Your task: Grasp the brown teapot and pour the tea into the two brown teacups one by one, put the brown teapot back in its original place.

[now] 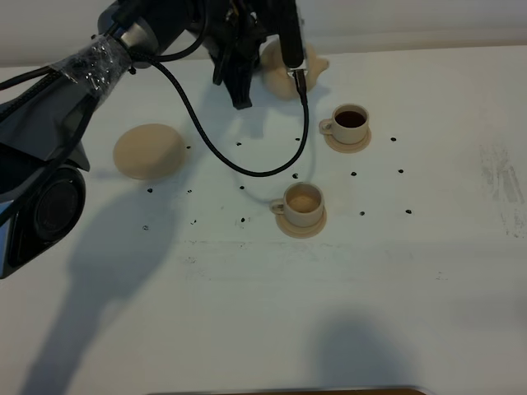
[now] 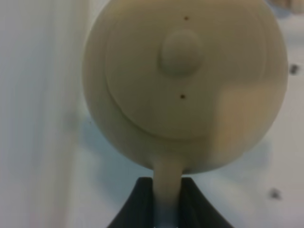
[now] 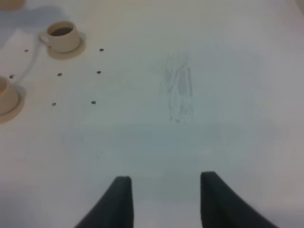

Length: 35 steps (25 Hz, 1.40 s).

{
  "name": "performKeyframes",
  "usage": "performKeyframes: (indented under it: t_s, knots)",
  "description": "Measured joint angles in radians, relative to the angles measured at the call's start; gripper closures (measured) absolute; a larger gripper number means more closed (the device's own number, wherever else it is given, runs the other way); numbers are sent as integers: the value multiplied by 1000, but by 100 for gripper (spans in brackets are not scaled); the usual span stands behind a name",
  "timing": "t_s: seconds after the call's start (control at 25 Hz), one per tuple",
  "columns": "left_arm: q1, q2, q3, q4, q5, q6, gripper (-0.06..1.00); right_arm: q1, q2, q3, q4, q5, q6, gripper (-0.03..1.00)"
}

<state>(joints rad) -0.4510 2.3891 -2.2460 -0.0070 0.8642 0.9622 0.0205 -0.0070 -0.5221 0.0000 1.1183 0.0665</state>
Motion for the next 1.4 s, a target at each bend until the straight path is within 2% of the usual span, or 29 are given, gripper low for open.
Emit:
performKeyframes:
  t_s: [0.28, 0.44, 0.76, 1.4]
  knots:
    - [2, -1, 0, -12, 131, -243, 86, 0, 0, 0, 0, 0, 0, 62]
    - [2, -1, 0, -41, 181, -316, 86, 0, 0, 0, 0, 0, 0, 62]
    - [-18, 26, -3, -50, 236, -372, 86, 0, 0, 0, 0, 0, 0, 62]
    - [-26, 79, -2, -47, 272, -360, 86, 0, 0, 0, 0, 0, 0, 62]
